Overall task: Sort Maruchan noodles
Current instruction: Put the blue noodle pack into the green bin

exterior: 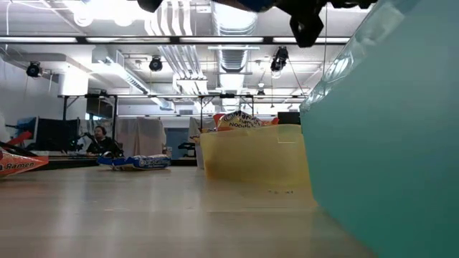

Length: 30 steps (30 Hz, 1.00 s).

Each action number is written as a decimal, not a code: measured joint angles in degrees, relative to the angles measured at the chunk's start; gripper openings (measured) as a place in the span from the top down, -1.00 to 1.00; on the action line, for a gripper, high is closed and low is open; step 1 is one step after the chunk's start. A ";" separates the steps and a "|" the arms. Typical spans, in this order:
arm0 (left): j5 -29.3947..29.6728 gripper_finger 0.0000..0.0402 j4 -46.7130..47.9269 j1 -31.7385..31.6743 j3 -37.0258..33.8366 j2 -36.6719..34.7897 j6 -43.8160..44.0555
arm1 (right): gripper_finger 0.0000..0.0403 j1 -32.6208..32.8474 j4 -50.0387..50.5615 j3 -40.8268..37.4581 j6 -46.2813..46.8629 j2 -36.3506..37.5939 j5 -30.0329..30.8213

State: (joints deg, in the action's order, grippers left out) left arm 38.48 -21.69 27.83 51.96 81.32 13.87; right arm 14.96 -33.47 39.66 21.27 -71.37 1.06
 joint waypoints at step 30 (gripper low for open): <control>-1.86 1.00 -1.22 -1.46 0.00 0.06 0.09 | 0.41 -0.07 -0.25 0.11 -2.44 -2.18 0.76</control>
State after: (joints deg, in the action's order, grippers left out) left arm 36.62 -22.92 26.37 51.96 81.38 13.96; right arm 14.90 -33.72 39.77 18.83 -73.55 1.83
